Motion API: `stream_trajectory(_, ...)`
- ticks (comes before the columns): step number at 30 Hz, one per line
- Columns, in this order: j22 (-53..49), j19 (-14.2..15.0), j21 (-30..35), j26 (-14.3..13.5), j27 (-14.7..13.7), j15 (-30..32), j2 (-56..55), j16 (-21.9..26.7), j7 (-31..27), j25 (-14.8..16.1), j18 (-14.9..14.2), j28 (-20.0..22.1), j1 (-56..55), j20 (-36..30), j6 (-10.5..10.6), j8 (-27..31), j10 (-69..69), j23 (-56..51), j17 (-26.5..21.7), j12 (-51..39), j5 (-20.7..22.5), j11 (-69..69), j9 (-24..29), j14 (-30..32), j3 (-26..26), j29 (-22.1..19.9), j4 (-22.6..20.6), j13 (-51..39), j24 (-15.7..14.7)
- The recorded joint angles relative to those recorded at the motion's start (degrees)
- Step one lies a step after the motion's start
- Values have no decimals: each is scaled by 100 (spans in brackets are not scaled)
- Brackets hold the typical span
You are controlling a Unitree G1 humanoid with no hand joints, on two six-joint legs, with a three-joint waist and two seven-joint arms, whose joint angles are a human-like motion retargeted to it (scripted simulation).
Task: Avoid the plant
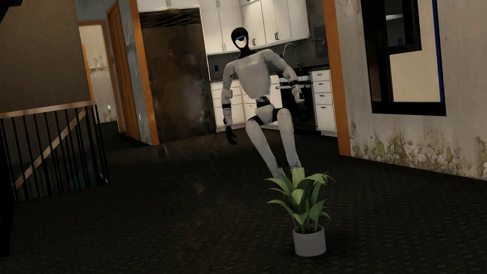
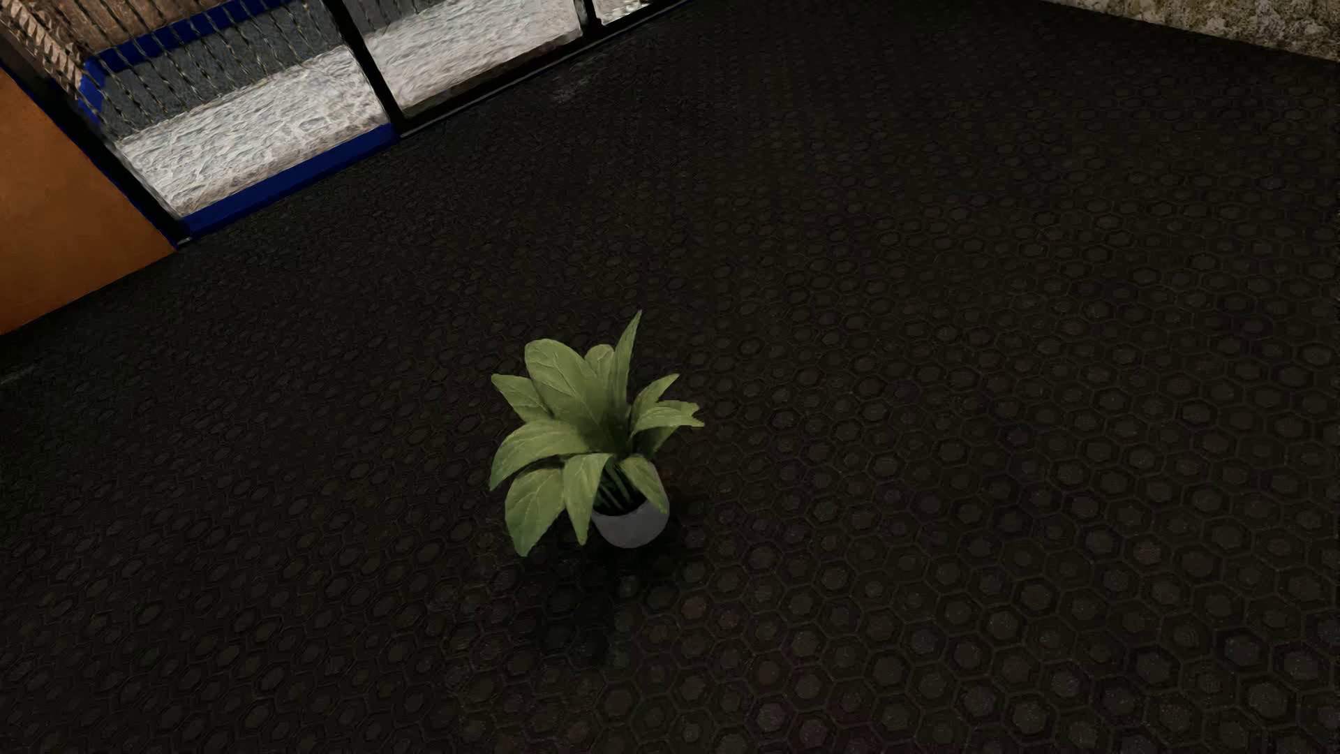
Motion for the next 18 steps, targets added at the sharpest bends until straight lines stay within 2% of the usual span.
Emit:
stream_trajectory(1,45,0,-79,0,0,-368,149,-1,0,0,0,0,-194,16,0,0,-426,-264,5,67,-12,74,33,-328,330,0,-135,-132,0)
stream_trajectory(3,234,0,-12,0,0,-612,418,-29,0,0,0,0,-635,-216,37,0,-1316,-401,45,100,-97,177,156,-1312,833,0,-328,-497,0)
stream_trajectory(4,327,0,26,0,0,-666,577,-25,0,0,0,0,-860,-387,29,0,-1767,-369,98,102,-143,206,225,-1579,980,0,-435,-619,0)
stream_trajectory(7,601,0,207,0,0,-714,888,-93,0,0,0,0,-1362,-743,14,0,-3304,-291,138,87,-316,406,238,-1753,1015,0,-704,-602,0)
stream_trajectory(8,715,0,258,0,0,-743,984,-139,0,0,0,0,-1405,-847,51,0,-3354,-168,122,61,-321,526,194,-2497,919,0,-806,-507,0)
stream_trajectory(9,779,0,336,0,0,51,1091,-159,0,0,0,0,-1354,-913,93,0,-3442,28,110,67,-310,506,132,-3076,850,0,-864,-381,0)
stream_trajectory(10,789,0,420,0,0,1002,1114,-154,0,0,0,0,-1254,-867,90,0,-3573,255,119,126,-325,681,10,-2127,791,0,-879,-229,0)
stream_trajectory(11,821,0,525,0,0,1732,907,-155,0,0,0,0,-1383,-825,1,0,-3253,514,158,169,-377,1039,-179,-934,683,0,-910,-102,0)
stream_trajectory(12,903,0,609,0,0,2795,623,-130,0,0,0,0,-1449,-887,-123,0,-2914,758,210,135,-526,1632,-283,-717,582,0,-885,40,0)
stream_trajectory(13,935,0,682,0,0,3844,235,-81,0,0,0,0,-1255,-883,-245,0,-2873,931,267,74,-759,2459,-311,-848,429,0,-870,158,0)
stream_trajectory(14,928,0,915,0,0,4020,-281,-54,0,0,0,0,-835,-740,-360,0,-2895,822,229,-18,-995,3479,-209,-806,352,0,-1049,275,0)
stream_trajectory(15,807,0,961,0,0,3521,-1031,-57,0,0,0,0,-582,-556,-397,0,-2967,764,197,-123,-1085,4605,-197,-852,337,0,-1028,286,0)
stream_trajectory(16,621,0,869,0,0,1894,-1786,-72,0,0,0,0,-403,-307,-411,0,-3068,680,178,-201,-1132,5571,-248,-1076,268,0,-969,276,0)
stream_trajectory(17,393,0,663,0,0,639,-2407,-67,0,0,0,0,-205,-45,-390,0,-3160,553,182,-240,-1174,6103,-307,-1341,118,0,-908,278,0)
stream_trajectory(18,160,0,376,0,0,145,-2951,-59,0,0,0,0,-93,164,-385,0,-3170,379,202,-283,-1264,6150,-408,-1545,-68,0,-927,296,0)
